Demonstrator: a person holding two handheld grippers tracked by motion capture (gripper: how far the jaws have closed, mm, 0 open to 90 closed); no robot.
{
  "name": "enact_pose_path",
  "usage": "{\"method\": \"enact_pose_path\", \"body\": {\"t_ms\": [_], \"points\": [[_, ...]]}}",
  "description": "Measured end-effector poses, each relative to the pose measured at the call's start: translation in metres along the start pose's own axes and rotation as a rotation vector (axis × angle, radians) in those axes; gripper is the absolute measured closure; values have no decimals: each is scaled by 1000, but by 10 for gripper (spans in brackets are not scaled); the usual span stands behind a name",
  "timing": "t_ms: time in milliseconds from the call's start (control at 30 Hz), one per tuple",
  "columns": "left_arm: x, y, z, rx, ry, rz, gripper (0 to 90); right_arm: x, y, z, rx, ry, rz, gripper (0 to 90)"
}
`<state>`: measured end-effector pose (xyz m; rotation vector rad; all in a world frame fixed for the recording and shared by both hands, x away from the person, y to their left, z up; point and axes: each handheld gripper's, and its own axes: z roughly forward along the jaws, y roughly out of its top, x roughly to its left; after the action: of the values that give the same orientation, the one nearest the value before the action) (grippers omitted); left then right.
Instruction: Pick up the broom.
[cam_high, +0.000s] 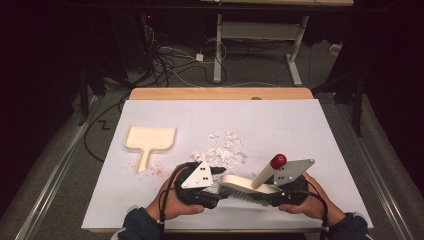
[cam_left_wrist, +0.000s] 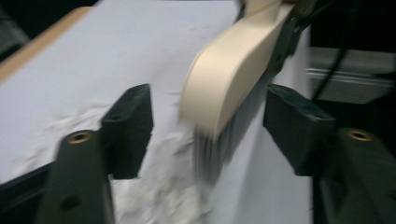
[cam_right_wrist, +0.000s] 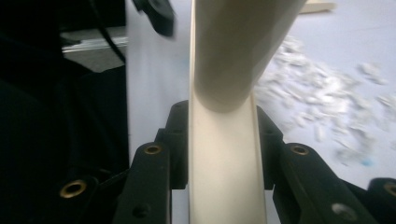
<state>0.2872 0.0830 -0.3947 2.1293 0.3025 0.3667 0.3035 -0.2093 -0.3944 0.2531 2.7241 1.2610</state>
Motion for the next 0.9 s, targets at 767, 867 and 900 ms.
{"method": "enact_pose_path", "body": {"t_ms": [767, 867, 900], "points": [[7, -117, -59, 160, 440, -162, 200, -34, -13, -25, -51, -313, 153, 677], [4, -123, -64, 164, 452, -175, 200, -38, -13, -24, -46, -342, 157, 677], [4, -123, -64, 164, 452, -175, 200, -38, -13, -24, -46, -342, 157, 677]]}}
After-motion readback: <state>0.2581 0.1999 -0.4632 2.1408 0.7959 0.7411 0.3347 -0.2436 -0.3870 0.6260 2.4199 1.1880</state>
